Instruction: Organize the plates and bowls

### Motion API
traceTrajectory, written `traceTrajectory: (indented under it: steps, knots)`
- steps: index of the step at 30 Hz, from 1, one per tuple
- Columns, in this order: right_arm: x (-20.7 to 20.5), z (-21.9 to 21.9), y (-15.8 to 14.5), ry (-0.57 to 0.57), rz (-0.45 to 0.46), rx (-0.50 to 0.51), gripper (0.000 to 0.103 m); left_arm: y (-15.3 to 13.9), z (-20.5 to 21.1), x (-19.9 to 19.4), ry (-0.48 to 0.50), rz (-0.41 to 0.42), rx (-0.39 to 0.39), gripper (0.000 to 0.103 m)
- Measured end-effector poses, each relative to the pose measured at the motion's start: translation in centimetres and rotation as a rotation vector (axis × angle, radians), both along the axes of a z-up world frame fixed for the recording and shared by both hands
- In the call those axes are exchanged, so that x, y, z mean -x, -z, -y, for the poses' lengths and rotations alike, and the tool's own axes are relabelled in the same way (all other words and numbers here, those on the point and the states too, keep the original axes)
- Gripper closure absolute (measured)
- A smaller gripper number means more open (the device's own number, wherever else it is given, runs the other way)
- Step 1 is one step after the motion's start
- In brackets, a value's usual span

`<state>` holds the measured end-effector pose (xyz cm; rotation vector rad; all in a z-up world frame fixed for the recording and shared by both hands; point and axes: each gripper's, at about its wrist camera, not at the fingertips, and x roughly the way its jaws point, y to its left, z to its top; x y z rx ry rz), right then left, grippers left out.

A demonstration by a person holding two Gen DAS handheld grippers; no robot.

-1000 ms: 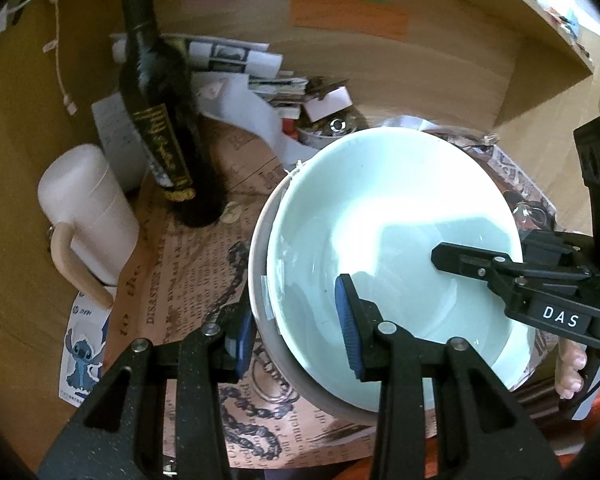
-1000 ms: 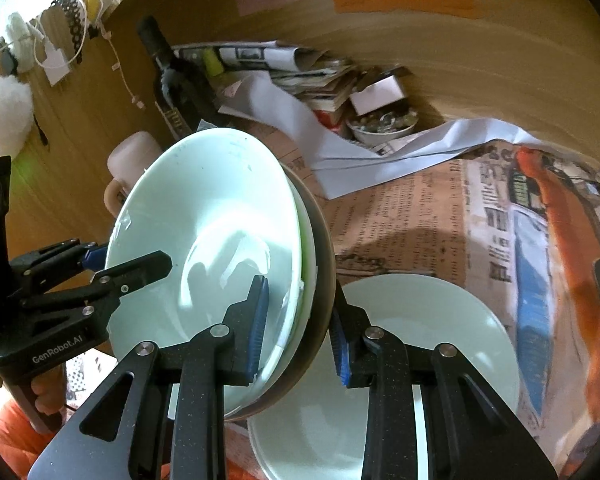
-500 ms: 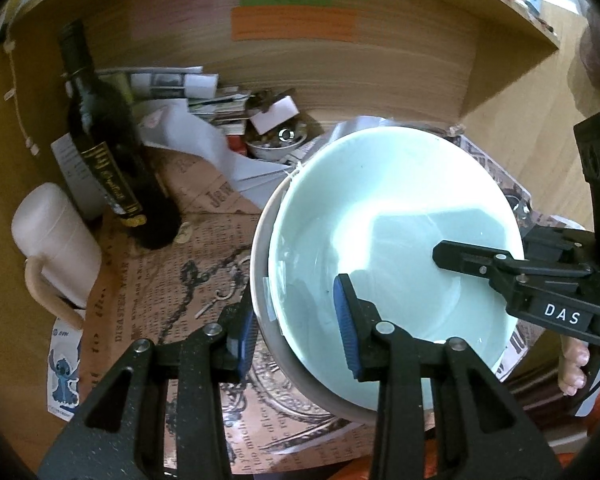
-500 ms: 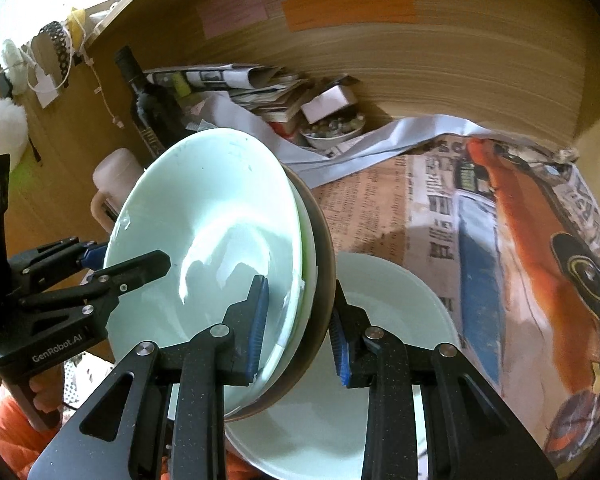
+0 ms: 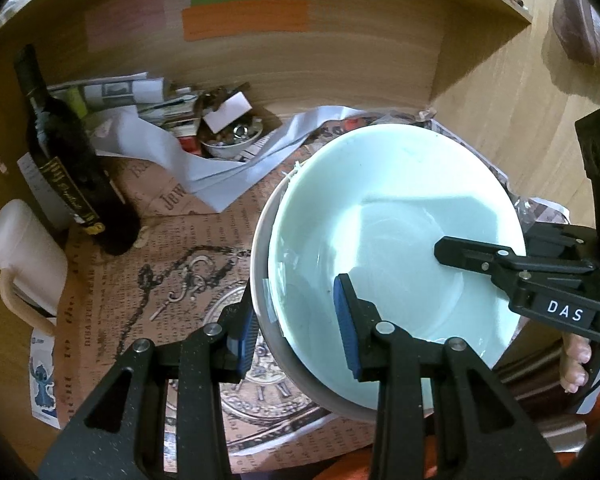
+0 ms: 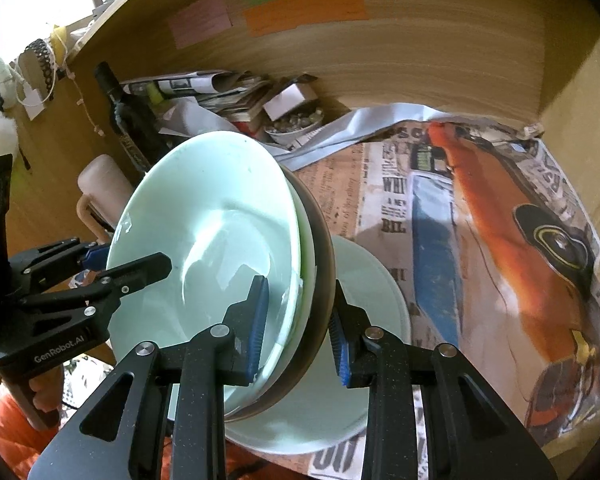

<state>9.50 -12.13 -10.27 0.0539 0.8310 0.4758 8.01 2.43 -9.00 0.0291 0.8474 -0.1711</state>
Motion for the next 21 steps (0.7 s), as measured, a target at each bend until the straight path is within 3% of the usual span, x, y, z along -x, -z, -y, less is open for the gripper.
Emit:
traceTrajectory:
  steps: [21]
  knots:
    - [-1.1, 2.2, 3.1, 0.041, -0.095, -0.002, 0.077, 2.7, 2.1, -1.9, 0.043, -0.096, 0.016, 0.067]
